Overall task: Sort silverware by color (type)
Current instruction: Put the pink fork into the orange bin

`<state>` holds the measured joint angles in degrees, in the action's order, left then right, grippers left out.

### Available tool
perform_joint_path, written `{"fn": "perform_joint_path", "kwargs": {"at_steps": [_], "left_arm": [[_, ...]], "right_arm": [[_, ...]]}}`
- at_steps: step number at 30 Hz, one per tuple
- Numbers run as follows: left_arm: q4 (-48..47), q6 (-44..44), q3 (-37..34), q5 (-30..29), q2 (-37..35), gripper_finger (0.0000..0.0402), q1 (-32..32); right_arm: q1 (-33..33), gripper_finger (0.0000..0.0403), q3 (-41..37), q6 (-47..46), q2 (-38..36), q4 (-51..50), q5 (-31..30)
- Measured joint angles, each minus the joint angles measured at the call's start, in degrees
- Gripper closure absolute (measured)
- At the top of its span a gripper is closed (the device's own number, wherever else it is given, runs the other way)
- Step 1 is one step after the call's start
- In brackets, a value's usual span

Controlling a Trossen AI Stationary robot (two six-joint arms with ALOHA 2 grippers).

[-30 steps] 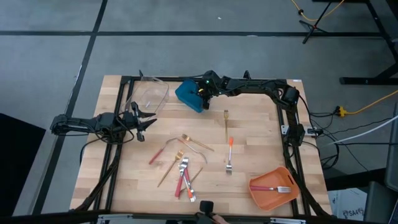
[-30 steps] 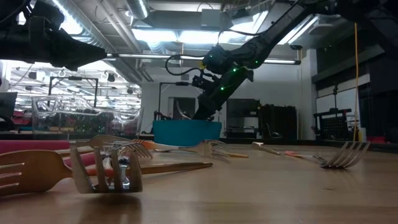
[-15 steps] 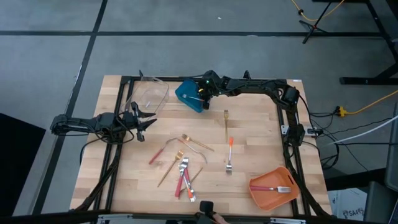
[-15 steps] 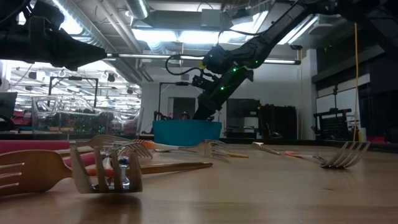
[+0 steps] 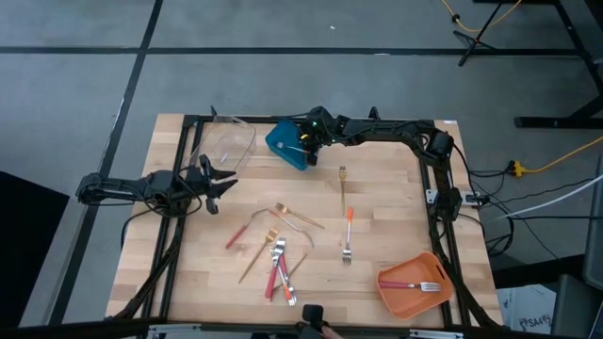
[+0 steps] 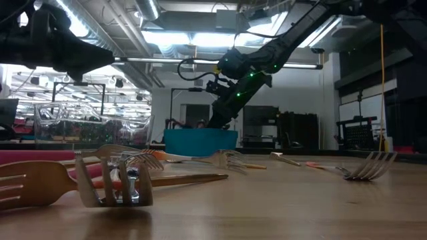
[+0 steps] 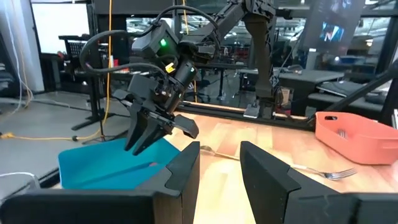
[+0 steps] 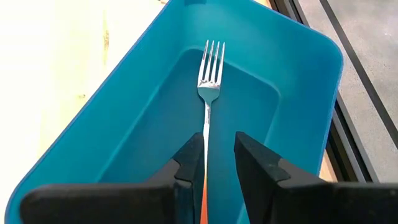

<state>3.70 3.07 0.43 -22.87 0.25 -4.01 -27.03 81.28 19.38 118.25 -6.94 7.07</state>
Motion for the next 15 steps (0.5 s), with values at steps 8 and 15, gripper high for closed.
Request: {"fn": "perform_joint_path", "kwargs": {"at_steps": [8, 15], "left_arm": [[1.8, 3.7, 0.0, -0.6, 0.0, 0.0292, 0.0], [6.7, 4.1, 0.0, -0.6, 1.4, 0.0292, 0.0]], "right_arm": [[0.0, 0.0322, 0.0, 0.0, -4.4, -0.6, 0.3], [0.0, 0.0322, 0.0, 0.5, -13.1, -6.1, 0.5]]}}
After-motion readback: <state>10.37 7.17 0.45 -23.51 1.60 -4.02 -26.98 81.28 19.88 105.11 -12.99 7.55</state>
